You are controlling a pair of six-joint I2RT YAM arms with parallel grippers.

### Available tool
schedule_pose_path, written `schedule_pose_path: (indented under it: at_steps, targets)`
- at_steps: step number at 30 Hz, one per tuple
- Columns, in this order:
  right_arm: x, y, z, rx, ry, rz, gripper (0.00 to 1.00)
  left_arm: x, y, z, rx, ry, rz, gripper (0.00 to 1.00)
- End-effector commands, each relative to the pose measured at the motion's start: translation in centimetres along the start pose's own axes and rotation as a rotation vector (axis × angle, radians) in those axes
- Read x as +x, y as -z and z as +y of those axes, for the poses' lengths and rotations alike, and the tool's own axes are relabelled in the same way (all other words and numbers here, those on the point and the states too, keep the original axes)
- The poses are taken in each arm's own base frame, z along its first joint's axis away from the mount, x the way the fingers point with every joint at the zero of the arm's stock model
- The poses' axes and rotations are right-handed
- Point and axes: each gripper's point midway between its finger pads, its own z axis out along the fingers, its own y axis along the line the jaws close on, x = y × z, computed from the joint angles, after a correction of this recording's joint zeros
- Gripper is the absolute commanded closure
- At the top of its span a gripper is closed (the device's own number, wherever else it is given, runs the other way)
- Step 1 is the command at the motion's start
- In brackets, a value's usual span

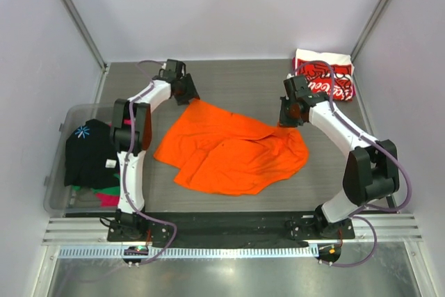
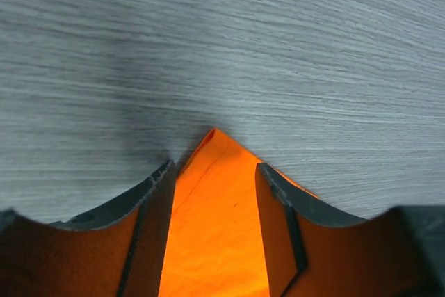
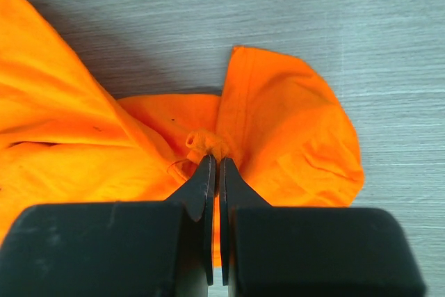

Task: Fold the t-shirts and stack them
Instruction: Flatten the tshirt out

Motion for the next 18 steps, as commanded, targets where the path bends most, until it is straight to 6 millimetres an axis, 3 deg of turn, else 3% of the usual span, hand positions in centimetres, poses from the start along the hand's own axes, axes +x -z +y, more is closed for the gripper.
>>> schedule_pose_path:
  at_steps: [1,3,5,8,9,10,12,13,14,15,16,17,18]
  targets:
    - [0.1,-0.5,-0.1,0.016,-0.002,-0.003,0.99,0.6,-1.2,-1.1,0.060,-0.009,0.015,0.50]
    - [0.3,-0.7,0.0,0.015,-0.007,0.002,0.99,1.2,-1.7,-1.1,0.053,-0.014,0.024,0.56]
    - [0.4,-0.9,-0.1,0.018,-0.009,0.007,0.96,1.7,-2.3,-1.0,0.042,-0.019,0.032,0.71]
    - [0.5,-0.9,-0.2,0.016,-0.012,0.011,0.55,1.8,-2.5,-1.2,0.040,-0.023,0.037,1.00]
    - [0.3,-0.8,-0.2,0.014,-0.013,0.007,0.31,1.7,-2.4,-0.9,0.022,-0.018,0.034,1.00]
    - [0.0,-0.7,-0.8,0.021,-0.033,0.002,0.24,0.9,-1.5,-0.1,-0.043,-0.012,0.012,1.00]
    - [-0.8,-0.5,-1.4,0.010,-0.072,-0.006,0.16,-0.1,0.2,0.8,-0.102,-0.002,-0.019,1.00]
    - [-0.9,-0.4,-1.6,-0.011,-0.094,0.001,0.16,-0.1,1.2,2.8,-0.169,0.032,-0.024,1.00]
    - [-1.3,-0.5,-2.9,0.002,-0.136,-0.001,0.15,-1.6,3.6,3.0,-0.190,0.053,-0.082,1.00]
    - [-1.6,-0.6,-3.4,0.005,-0.159,-0.004,0.16,-1.9,4.7,3.6,-0.198,0.079,-0.093,1.00]
    - [-1.4,-0.7,-3.2,-0.023,-0.172,0.013,0.16,-1.4,5.3,5.8,-0.234,0.120,-0.086,1.00]
    - [-1.5,-1.2,-3.6,-0.023,-0.187,0.017,0.16,-2.4,7.6,5.8,-0.238,0.140,-0.136,1.00]
    - [-1.5,-1.7,-3.8,-0.025,-0.191,0.026,0.16,-2.3,8.3,6.6,-0.255,0.149,-0.142,1.00]
